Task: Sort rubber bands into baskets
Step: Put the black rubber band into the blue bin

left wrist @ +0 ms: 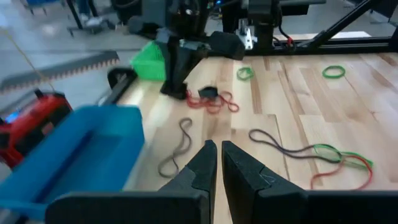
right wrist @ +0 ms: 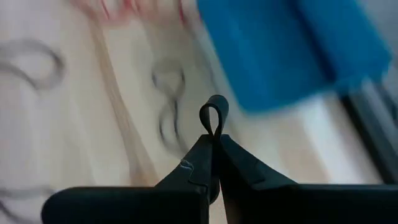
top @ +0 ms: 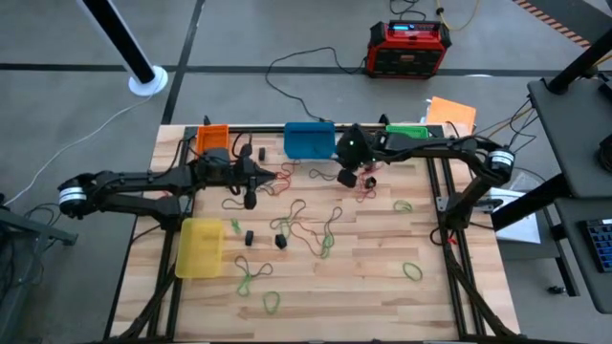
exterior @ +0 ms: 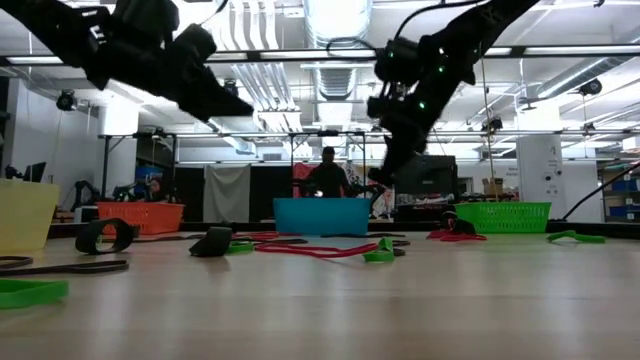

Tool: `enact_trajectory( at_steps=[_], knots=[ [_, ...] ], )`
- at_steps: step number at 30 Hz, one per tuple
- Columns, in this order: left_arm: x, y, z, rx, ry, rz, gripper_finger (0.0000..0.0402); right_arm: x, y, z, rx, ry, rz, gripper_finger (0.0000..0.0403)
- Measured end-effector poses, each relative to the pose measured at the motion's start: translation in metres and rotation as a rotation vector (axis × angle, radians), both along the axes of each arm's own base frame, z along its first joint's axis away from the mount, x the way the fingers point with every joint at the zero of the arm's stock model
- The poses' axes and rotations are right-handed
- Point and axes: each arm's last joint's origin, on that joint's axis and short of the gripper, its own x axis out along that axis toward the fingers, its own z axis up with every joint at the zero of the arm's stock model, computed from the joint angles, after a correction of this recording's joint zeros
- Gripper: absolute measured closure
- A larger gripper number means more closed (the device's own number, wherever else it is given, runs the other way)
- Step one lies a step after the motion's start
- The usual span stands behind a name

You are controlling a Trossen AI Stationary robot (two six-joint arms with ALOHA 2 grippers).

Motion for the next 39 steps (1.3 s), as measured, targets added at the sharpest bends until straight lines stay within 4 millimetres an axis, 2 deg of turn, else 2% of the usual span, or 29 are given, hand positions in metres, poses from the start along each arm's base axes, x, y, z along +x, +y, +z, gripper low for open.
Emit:
enact_trajectory(
  at_steps=[5,11,14,17,21,29,33,39],
  knots=[
    [0.005,0.006,0.026,0.056,0.033,-0.005,0.0393,0.01,-0.01,0.015,-0.104,-0.237,0.112,0.039],
    [0.009,0.006,0.056,0.071,-0.017,-0.05,0.0393,0.014,-0.01,0.025,-0.276,-0.517,0.176,0.0391],
    [0.008,0.004,0.063,0.088,-0.052,-0.125,0.0393,0.01,-0.008,0.022,-0.353,-0.647,0.179,0.0391],
    [0.007,0.003,0.068,0.105,-0.092,-0.143,0.0393,0.006,-0.007,0.012,-0.414,-0.771,0.155,0.0391],
    [0.004,0.002,0.071,0.111,-0.107,-0.141,0.0393,0.0,-0.007,-0.01,-0.457,-0.805,0.032,0.0391],
    [0.002,0.001,0.073,0.135,-0.114,-0.136,0.0393,-0.001,-0.01,-0.037,-0.592,-0.983,-0.094,0.0391],
    [0.002,0.002,0.072,0.123,-0.113,-0.133,0.0393,0.004,-0.017,-0.055,-0.589,-0.928,-0.219,0.0391],
    [0.002,0.002,0.072,0.116,-0.114,-0.131,0.0393,0.022,-0.033,-0.072,-0.432,-0.765,-0.296,0.0391]
  ],
)
